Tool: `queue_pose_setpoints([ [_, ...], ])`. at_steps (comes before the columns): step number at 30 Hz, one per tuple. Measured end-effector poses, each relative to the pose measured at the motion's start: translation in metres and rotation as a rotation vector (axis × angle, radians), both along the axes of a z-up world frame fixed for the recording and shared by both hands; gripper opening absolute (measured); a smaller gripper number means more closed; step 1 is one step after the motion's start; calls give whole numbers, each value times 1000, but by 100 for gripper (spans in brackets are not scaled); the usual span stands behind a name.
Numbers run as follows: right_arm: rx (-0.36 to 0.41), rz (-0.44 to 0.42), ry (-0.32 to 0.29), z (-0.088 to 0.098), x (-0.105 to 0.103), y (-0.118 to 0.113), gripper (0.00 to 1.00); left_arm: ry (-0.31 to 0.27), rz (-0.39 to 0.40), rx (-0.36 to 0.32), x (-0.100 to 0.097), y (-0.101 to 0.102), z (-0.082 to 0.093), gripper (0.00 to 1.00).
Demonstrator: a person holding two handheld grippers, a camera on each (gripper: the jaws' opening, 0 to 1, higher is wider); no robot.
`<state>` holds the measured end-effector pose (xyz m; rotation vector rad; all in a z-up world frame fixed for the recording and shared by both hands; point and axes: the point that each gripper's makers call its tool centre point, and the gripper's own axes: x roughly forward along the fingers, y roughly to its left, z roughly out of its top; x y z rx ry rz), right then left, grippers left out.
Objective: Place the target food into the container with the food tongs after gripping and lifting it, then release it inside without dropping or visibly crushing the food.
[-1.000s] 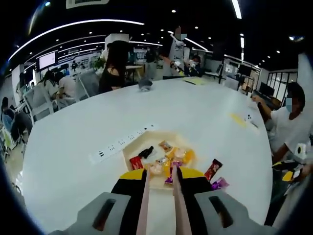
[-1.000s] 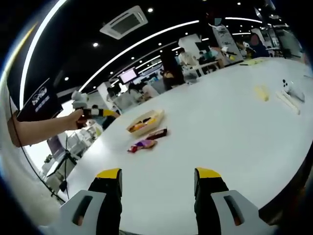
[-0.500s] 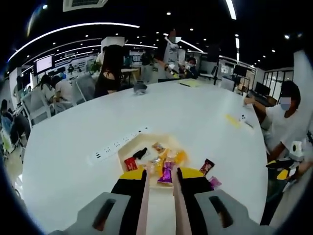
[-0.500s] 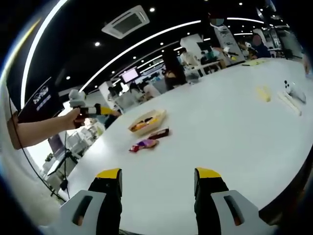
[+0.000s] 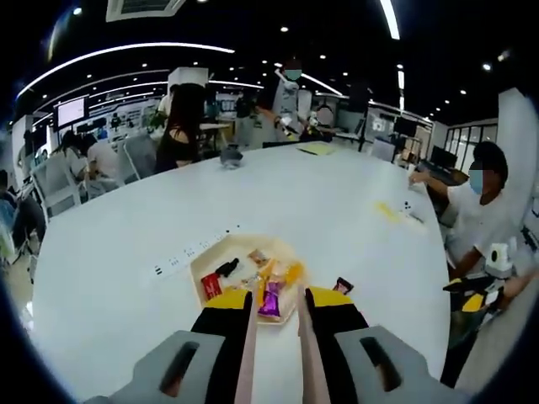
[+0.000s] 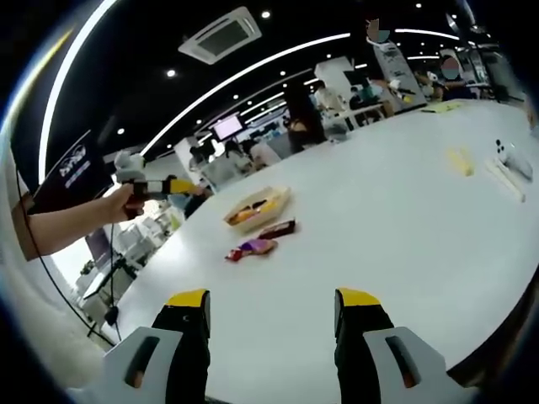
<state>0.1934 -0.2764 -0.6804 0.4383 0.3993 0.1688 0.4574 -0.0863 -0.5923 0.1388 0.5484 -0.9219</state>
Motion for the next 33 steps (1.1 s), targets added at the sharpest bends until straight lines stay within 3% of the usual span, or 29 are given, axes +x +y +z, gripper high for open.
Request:
queue_pose_setpoints([
  [22,-4,46,5,0,6,17,60,1,-23,-12,-16,15,-5,24],
  [33,-10,56,7,0,2,18,60,9,-56,-15,-27,11,-11,24],
])
